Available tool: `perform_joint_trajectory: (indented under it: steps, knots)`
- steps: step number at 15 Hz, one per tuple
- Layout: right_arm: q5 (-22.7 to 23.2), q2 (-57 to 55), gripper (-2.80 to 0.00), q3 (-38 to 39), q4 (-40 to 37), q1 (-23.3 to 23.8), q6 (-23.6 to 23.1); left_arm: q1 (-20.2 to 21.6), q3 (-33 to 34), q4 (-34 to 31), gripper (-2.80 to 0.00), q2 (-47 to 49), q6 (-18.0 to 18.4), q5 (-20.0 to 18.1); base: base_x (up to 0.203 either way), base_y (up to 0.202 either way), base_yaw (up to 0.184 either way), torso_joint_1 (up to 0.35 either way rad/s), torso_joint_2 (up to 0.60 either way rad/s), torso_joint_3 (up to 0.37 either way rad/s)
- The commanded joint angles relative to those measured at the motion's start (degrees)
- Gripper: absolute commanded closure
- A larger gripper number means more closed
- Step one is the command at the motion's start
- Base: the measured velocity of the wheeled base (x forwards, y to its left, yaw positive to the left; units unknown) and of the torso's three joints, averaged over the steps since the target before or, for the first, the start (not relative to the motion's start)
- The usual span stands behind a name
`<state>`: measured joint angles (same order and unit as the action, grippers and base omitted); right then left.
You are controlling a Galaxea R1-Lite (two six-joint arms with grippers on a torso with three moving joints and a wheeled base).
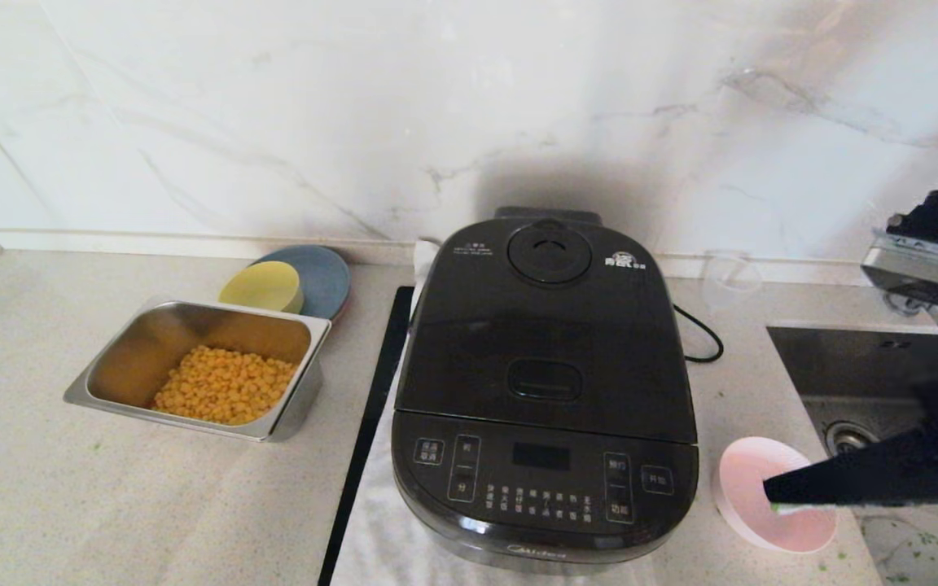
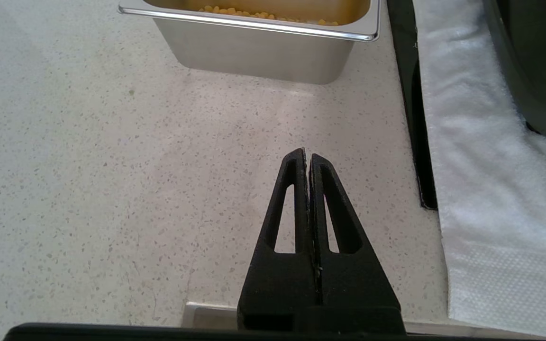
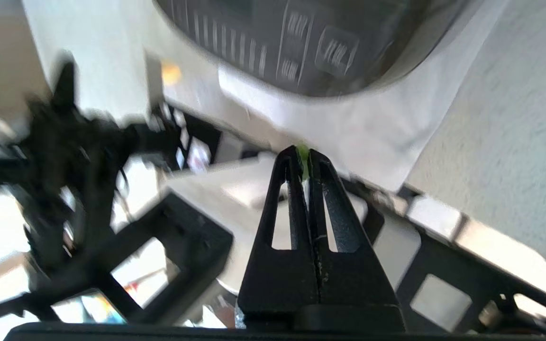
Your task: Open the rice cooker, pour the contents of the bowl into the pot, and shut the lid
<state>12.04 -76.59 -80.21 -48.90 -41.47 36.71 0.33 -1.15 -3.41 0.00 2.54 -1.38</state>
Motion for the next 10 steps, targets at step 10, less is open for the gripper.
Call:
perform_joint_trajectory:
  steps: [10]
  knots:
    - [-1.23,-9.19,0.00,1.98,4.76,-5.38,0.12,0.02,0.00,-0.01,0.00,0.00,-0.02,-0.03,0.000,0.000,0.000,0.000,0.00,0.000]
